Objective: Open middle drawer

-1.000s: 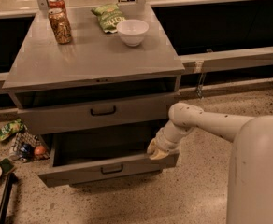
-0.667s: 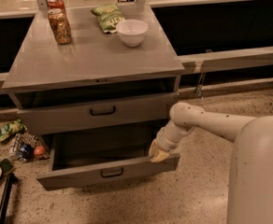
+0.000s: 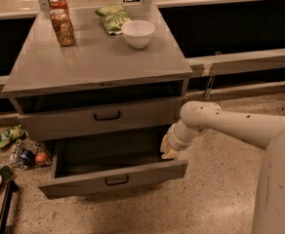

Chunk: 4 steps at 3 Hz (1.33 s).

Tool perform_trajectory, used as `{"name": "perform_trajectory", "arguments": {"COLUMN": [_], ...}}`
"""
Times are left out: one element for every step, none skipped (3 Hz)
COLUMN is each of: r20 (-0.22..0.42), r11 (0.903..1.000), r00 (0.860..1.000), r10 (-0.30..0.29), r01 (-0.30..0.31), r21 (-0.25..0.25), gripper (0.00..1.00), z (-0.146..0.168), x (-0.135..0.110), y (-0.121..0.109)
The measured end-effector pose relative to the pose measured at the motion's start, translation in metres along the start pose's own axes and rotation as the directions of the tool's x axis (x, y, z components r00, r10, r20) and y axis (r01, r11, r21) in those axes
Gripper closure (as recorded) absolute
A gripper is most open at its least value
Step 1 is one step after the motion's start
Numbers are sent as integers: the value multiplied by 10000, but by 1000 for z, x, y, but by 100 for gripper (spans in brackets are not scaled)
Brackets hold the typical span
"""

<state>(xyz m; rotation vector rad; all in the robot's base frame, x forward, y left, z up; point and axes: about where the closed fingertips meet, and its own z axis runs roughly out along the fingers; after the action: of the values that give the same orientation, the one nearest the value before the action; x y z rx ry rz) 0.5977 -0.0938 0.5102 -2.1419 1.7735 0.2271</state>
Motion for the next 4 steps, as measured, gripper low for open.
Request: {"name": "perform_trajectory", "arguments": {"r20": [-84, 407, 1040, 1601], "r11": [9982, 9954, 9909, 9879], "r00": [9999, 9985, 9885, 9765], "r10": [-125, -364, -1098, -1443], "r01": [130, 326, 1007, 1328], "r21": [593, 902, 889, 804], "gripper": [89, 100, 100, 100], "z": [4, 42, 88, 119], "x": [-4, -16, -25, -29], "y": [-20, -35, -37, -31]}}
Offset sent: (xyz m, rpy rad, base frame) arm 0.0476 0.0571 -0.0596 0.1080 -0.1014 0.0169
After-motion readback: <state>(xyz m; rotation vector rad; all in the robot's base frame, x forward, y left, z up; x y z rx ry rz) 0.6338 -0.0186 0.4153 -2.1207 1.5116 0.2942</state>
